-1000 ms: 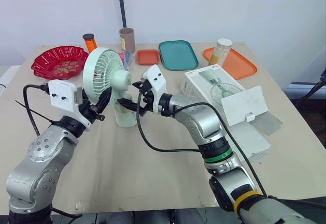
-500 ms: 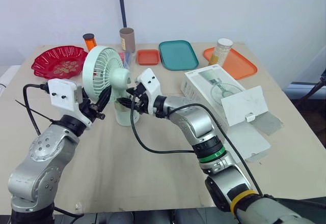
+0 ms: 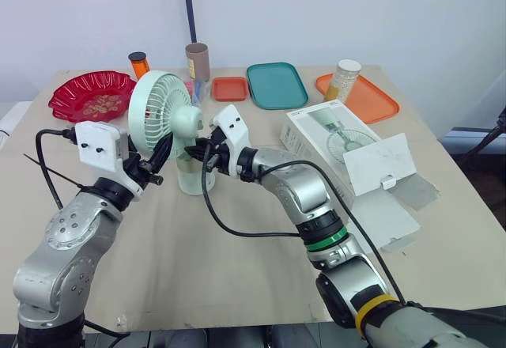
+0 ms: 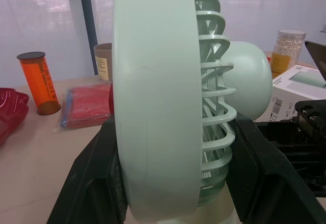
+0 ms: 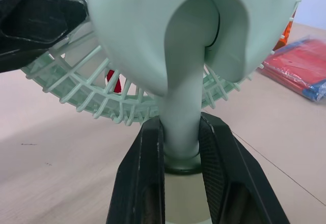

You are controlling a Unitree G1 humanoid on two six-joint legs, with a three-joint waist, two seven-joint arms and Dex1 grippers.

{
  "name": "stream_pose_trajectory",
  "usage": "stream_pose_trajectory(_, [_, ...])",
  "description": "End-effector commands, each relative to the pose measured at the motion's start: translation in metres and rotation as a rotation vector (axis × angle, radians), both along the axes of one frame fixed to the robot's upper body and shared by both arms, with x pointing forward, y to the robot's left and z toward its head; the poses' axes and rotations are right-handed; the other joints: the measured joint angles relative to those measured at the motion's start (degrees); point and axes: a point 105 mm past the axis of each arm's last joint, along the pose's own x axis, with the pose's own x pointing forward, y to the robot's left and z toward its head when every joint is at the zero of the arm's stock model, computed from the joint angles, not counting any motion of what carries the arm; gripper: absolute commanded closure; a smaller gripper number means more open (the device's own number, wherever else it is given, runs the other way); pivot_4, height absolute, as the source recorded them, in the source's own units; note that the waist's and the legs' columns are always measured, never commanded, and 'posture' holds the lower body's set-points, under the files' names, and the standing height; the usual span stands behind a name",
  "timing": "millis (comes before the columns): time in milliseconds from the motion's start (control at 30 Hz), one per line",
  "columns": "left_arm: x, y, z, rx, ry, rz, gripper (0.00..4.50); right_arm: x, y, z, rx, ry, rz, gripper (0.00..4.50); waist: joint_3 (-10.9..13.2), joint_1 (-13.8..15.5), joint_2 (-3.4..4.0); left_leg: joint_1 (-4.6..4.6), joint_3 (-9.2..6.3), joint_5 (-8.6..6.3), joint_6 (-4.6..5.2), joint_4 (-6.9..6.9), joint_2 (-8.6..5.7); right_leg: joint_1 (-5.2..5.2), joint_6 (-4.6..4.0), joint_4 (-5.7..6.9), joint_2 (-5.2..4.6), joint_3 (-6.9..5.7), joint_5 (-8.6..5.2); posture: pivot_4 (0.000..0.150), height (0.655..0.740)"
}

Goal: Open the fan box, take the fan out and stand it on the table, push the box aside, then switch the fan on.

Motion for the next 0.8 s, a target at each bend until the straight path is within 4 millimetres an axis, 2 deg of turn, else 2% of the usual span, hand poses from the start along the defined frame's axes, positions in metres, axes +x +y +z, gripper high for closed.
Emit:
stream_pose_trajectory(33, [-0.007, -0.007, 0.02, 0.012, -0.088, -0.04, 2.53, -0.007, 0.009, 0.021, 0.034, -0.073, 0.042, 4.12, 0.0, 0.0, 0.0, 0.0, 0.0, 0.0, 0.0, 0.0, 0.0, 0.0, 0.0, 0.0, 0.0, 0.0, 0.0, 0.15, 0.74])
stream_pose_trajectory(67, [-0.008, -0.008, 0.019, 0.008, -0.083, -0.052, 2.53, -0.007, 0.009, 0.021, 0.034, -0.074, 0.042, 4.12, 0.0, 0.0, 0.0, 0.0, 0.0, 0.0, 0.0, 0.0, 0.0, 0.0, 0.0, 0.0, 0.0, 0.0, 0.0, 0.15, 0.74])
stream_pose_trajectory(133, [-0.01, -0.01, 0.018, 0.001, -0.076, -0.087, 1.53, -0.006, 0.009, 0.022, 0.038, -0.074, 0.041, 4.12, 0.0, 0.0, 0.0, 0.0, 0.0, 0.0, 0.0, 0.0, 0.0, 0.0, 0.0, 0.0, 0.0, 0.0, 0.0, 0.15, 0.74])
stream_pose_trajectory(200, [-0.013, -0.013, 0.018, -0.01, -0.076, -0.128, 1.01, -0.006, 0.009, 0.023, 0.042, -0.074, 0.04, 4.12, 0.0, 0.0, 0.0, 0.0, 0.0, 0.0, 0.0, 0.0, 0.0, 0.0, 0.0, 0.0, 0.0, 0.0, 0.0, 0.15, 0.74])
stream_pose_trajectory(267, [-0.015, -0.011, 0.019, -0.002, -0.082, -0.132, 0.23, -0.005, 0.008, 0.024, 0.049, -0.074, 0.035, 4.12, 0.0, 0.0, 0.0, 0.0, 0.0, 0.0, 0.0, 0.0, 0.0, 0.0, 0.0, 0.0, 0.0, 0.0, 0.0, 0.15, 0.74])
stream_pose_trajectory(300, [-0.017, -0.008, 0.02, 0.0, -0.091, -0.128, 0.04, -0.003, 0.007, 0.025, 0.054, -0.073, 0.029, 4.12, 0.0, -0.02, 0.0, 0.0, 0.0, 0.0, 0.0, 0.0, 0.0, 0.0, 0.0, 0.0, 0.0, -0.01, 0.0, 0.15, 0.74])
stream_pose_trajectory(433, [-0.038, 0.019, 0.032, -0.008, -0.109, -0.158, 0.04, 0.003, 0.002, 0.029, 0.068, -0.072, 0.003, 4.12, 0.02, -0.56, -0.01, -0.02, 0.03, 0.0, 0.0, -0.03, 0.04, -0.08, -0.03, 0.0, 0.02, 0.0, 0.01, 0.15, 0.74])
stream_pose_trajectory(500, [-0.048, 0.045, 0.038, -0.009, -0.087, -0.14, 0.04, 0.007, -0.003, 0.032, 0.073, -0.074, -0.007, 4.12, 0.06, -0.69, -0.04, -0.03, 0.02, 0.0, 0.0, -0.04, 0.07, -0.09, -0.05, 0.0, 0.01, -0.06, 0.02, 0.15, 0.74])
stream_pose_trajectory(567, [-0.052, 0.061, 0.044, -0.021, -0.073, -0.117, 0.04, 0.009, -0.007, 0.033, 0.076, -0.074, -0.011, 4.12, 0.08, -0.68, -0.01, -0.04, 0.0, 0.0, 0.0, -0.05, 0.11, -0.1, -0.09, 0.01, 0.02, -0.11, 0.02, 0.15, 0.74])
stream_pose_trajectory(700, [-0.048, 0.112, 0.059, -0.104, -0.1, 0.014, 0.04, 0.008, -0.021, 0.038, 0.087, -0.088, 0.011, 4.12, 0.08, -0.4, -0.02, -0.03, -0.05, 0.0, 0.0, -0.03, 0.07, -0.03, -0.07, -0.02, 0.01, -0.15, 0.0, 0.15, 0.74])
stream_pose_trajectory(800, [-0.046, 0.112, 0.048, -0.062, -0.044, -0.041, 0.04, -0.006, -0.037, 0.044, 0.11, -0.098, 0.099, 4.12, 0.1, -0.34, -0.01, -0.04, -0.05, 0.0, 0.0, -0.07, 0.07, -0.05, -0.07, -0.05, 0.02, -0.15, 0.0, 0.15, 0.74])
